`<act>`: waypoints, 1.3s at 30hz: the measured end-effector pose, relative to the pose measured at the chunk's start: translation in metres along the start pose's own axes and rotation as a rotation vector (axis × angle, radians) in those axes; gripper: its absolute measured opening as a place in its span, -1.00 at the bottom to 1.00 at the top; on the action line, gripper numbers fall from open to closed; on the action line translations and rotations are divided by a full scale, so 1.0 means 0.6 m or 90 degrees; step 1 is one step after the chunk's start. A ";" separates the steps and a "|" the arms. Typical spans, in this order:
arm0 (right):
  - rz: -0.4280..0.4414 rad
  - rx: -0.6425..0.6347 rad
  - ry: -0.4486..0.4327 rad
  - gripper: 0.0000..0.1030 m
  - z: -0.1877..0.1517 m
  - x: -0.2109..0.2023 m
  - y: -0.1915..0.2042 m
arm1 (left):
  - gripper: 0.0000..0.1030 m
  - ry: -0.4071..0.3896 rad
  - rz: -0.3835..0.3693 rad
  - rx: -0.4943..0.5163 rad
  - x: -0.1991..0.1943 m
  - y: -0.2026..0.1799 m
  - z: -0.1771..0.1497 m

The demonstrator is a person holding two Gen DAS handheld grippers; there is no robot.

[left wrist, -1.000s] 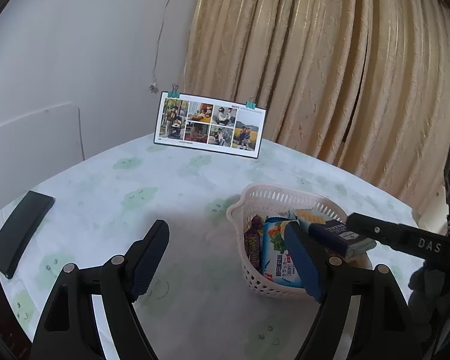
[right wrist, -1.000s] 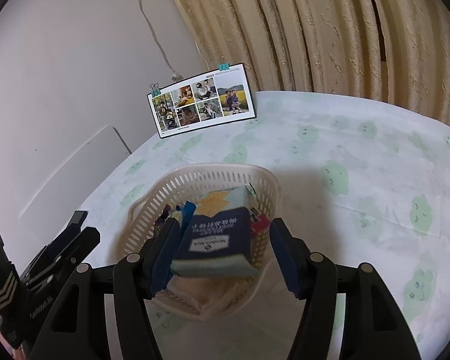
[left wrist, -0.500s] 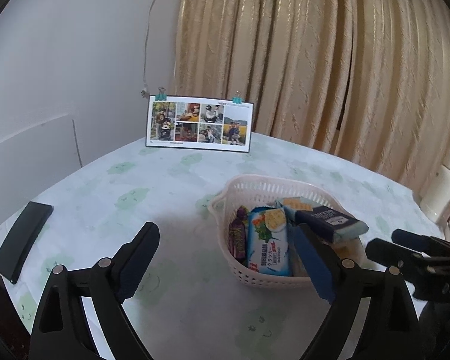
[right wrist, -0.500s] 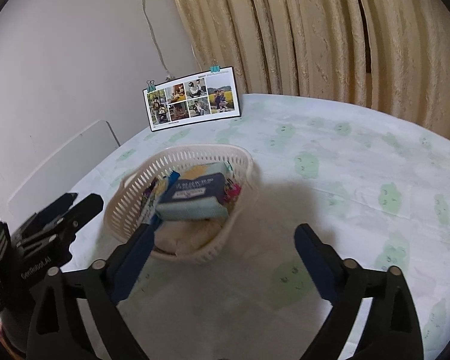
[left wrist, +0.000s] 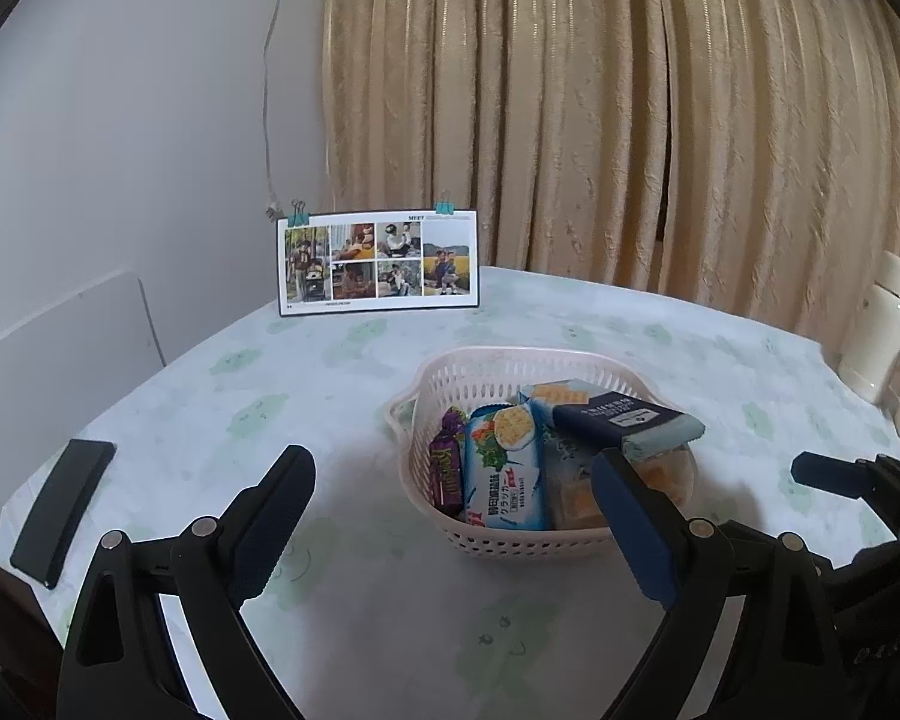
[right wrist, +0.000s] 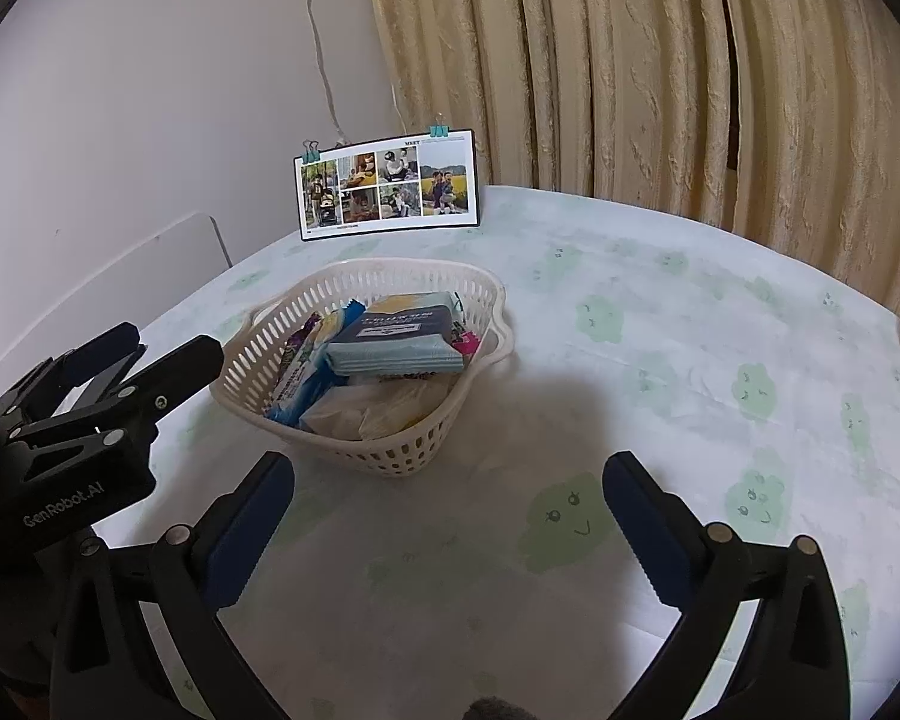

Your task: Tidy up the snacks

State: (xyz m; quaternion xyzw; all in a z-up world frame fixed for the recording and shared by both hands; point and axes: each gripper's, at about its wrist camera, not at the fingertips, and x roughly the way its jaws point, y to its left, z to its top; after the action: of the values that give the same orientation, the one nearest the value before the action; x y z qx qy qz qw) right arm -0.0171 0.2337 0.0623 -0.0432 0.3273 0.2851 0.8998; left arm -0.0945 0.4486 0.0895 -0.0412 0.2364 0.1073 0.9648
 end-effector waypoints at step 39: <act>-0.004 -0.027 -0.018 1.00 -0.012 0.011 0.011 | 0.81 0.007 0.096 0.071 0.007 -0.024 -0.033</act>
State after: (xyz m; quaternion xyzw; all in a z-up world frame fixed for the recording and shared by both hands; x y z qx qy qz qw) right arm -0.0207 0.2406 0.0533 -0.0591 0.3083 0.2894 0.9043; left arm -0.0963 0.4329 0.0703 0.0303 0.2500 0.1664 0.9534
